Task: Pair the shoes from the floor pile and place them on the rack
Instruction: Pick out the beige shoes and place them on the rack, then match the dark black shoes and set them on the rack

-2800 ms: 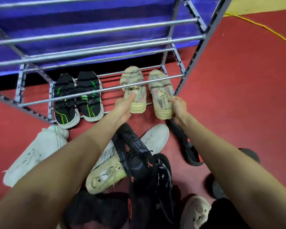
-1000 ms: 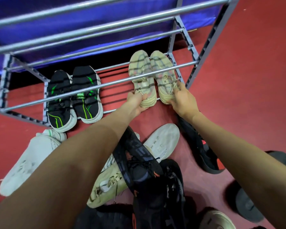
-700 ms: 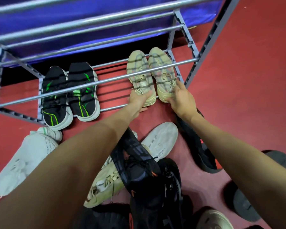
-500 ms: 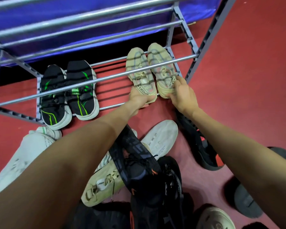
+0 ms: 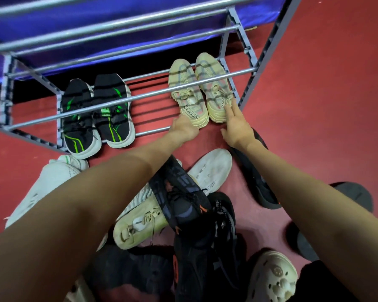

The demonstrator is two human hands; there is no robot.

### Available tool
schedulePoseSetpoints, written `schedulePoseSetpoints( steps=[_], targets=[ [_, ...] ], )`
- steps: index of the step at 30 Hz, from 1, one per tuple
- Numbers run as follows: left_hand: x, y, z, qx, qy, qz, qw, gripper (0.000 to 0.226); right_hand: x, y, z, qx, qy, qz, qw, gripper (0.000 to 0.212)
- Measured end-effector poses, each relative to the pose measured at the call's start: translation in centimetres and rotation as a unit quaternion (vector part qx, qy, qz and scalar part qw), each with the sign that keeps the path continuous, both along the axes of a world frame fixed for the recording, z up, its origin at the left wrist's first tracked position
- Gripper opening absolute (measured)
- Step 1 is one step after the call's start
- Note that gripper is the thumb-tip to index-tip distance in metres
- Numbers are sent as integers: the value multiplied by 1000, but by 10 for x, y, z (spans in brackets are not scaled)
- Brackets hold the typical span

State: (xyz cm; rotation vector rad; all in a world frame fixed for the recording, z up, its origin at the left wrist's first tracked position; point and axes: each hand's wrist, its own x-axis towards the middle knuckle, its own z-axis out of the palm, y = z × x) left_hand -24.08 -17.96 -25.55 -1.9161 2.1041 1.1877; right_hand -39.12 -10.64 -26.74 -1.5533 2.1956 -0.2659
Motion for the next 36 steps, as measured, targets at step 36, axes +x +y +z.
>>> schedulePoseSetpoints(
  steps=[36],
  targets=[
    [210, 153, 74, -19, -31, -57, 998, 70, 163, 243, 35, 131, -273, -466, 831, 37]
  ],
)
